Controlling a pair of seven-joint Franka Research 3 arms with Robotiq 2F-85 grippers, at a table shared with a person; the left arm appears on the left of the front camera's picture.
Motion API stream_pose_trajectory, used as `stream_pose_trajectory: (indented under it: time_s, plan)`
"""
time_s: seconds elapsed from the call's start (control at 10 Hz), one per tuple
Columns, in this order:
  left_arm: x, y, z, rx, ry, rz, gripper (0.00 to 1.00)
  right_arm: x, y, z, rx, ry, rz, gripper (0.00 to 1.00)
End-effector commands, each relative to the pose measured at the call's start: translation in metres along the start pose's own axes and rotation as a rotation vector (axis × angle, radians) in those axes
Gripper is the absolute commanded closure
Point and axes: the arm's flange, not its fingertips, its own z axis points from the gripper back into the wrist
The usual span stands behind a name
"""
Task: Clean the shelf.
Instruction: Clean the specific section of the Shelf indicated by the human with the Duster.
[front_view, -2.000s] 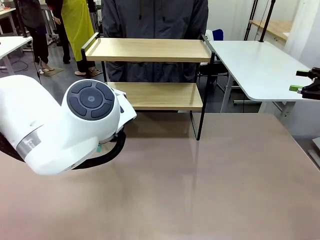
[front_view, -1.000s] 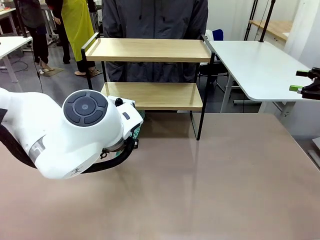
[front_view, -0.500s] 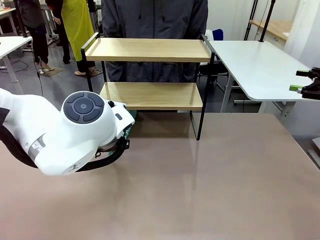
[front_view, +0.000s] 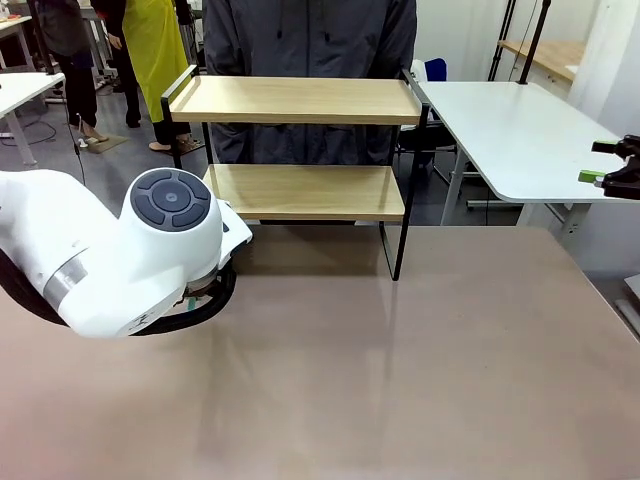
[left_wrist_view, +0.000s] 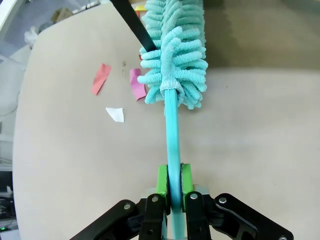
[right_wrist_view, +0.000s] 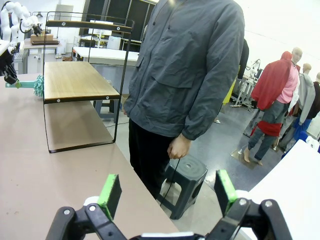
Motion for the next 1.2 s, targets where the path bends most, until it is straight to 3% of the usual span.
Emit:
stream_pose_trajectory:
  time_s: [0.0,0.1,0.3,0.6,0.9,1.1]
  plan:
    - [-0.009,0.001,0.013,-0.096,-0.035,0.044,0.87,0.007,-0.001,-0.001,0.001,0.017,-0.011,0.0]
    - [0.0,0.0,0.0,0.0,0.0,0.0,0.87,0.007,-0.001,-0.001,0.001,0.017,-0.011,0.0]
    - [0.006,-0.006,0.023,-0.105,-0.07,0.031,0.87,0.007,-0.001,-0.001,0.001,0.017,-0.011,0.0]
    - [0.011,0.004,0.051,-0.26,-0.131,-0.039,0.87,0.007,-0.001,-0.001,0.001,0.017,-0.011,0.0]
    - [0.014,0.023,0.062,-0.533,-0.098,-0.31,0.87,0.007,-0.001,-0.001,0.001,0.017,-0.011,0.0]
    - [0.019,0.055,0.063,-0.727,-0.068,-0.43,0.87,0.007,-0.001,-0.001,0.001,0.017,-0.011,0.0]
